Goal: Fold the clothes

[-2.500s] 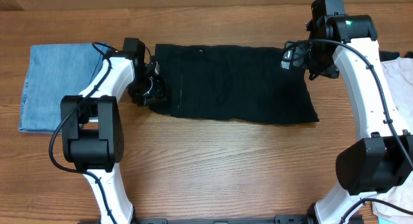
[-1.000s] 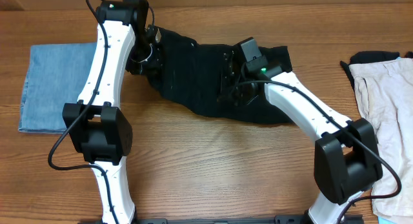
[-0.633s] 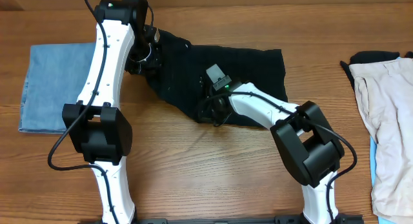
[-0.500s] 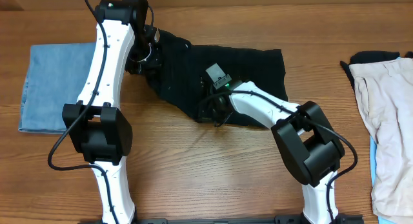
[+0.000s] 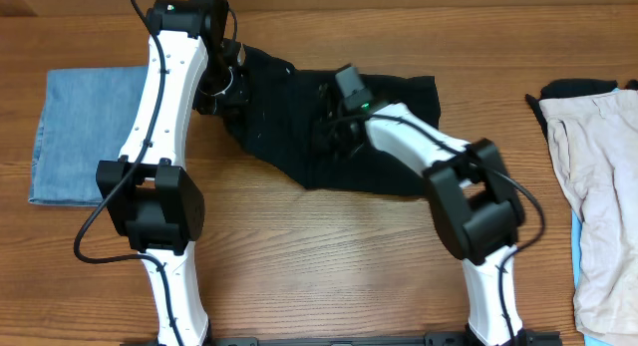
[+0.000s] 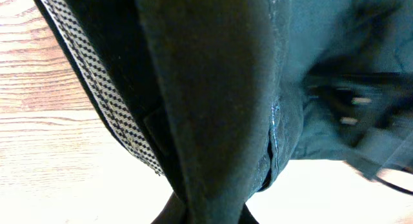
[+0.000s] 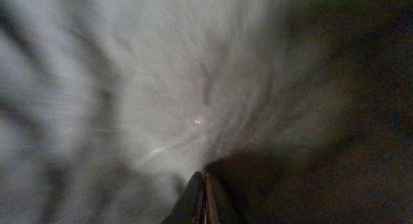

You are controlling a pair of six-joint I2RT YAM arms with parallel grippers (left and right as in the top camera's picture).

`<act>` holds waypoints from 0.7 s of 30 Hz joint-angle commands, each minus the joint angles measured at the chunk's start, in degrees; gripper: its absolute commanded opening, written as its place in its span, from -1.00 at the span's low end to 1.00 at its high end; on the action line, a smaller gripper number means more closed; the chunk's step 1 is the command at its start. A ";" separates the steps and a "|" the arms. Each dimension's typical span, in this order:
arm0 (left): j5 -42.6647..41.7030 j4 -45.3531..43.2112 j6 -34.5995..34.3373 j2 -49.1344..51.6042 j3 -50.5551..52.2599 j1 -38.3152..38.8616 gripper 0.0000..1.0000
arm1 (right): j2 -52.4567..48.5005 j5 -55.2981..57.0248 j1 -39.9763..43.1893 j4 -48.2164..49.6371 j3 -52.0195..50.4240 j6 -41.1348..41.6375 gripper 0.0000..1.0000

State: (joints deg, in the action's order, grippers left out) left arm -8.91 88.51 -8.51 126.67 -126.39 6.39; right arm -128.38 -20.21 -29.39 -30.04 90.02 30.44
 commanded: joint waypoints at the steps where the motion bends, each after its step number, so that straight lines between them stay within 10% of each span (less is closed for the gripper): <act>1: 0.55 -0.22 0.96 -0.28 -3.37 0.17 -0.92 | -4.24 0.46 -1.62 0.98 0.70 0.00 -0.92; 21: 6.45 4.55 0.35 -1.66 -10.01 4.68 -0.92 | -11.80 -0.17 -0.74 5.90 13.92 0.72 -0.92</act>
State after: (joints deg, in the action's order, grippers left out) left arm -3.62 93.06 -8.56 126.67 -134.63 10.90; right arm -136.33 -20.78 -27.64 -24.47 103.31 28.95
